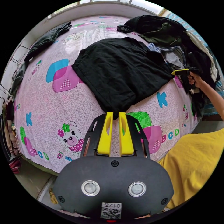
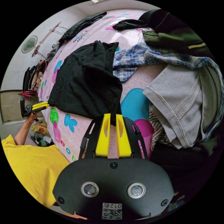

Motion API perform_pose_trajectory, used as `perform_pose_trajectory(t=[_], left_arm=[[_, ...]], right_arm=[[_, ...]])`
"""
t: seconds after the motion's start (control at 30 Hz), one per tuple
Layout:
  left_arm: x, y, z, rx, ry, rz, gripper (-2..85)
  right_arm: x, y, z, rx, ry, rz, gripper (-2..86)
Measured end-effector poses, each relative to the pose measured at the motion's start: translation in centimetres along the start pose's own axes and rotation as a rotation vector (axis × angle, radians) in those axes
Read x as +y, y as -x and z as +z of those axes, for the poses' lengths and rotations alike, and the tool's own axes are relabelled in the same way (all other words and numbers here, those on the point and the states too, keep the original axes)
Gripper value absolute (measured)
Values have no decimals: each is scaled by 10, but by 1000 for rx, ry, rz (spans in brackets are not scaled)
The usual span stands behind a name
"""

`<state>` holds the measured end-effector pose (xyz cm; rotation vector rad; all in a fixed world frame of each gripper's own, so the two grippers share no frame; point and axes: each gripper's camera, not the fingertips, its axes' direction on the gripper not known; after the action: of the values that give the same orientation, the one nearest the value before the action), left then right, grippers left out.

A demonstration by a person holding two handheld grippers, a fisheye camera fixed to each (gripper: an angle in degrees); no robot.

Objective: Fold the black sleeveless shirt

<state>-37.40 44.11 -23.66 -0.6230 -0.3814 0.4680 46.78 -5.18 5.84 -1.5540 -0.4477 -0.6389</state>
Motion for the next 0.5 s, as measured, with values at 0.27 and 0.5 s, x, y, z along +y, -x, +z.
perform_pose_trajectory(t=[0.27, 0.5], left_arm=[[35, 40, 19, 92, -10, -119, 28], [60, 81, 32, 220, -14, -194, 6]], right_arm=[[26, -18, 3, -3, -19, 0, 25], [55, -50, -1, -202, -66, 83, 9]])
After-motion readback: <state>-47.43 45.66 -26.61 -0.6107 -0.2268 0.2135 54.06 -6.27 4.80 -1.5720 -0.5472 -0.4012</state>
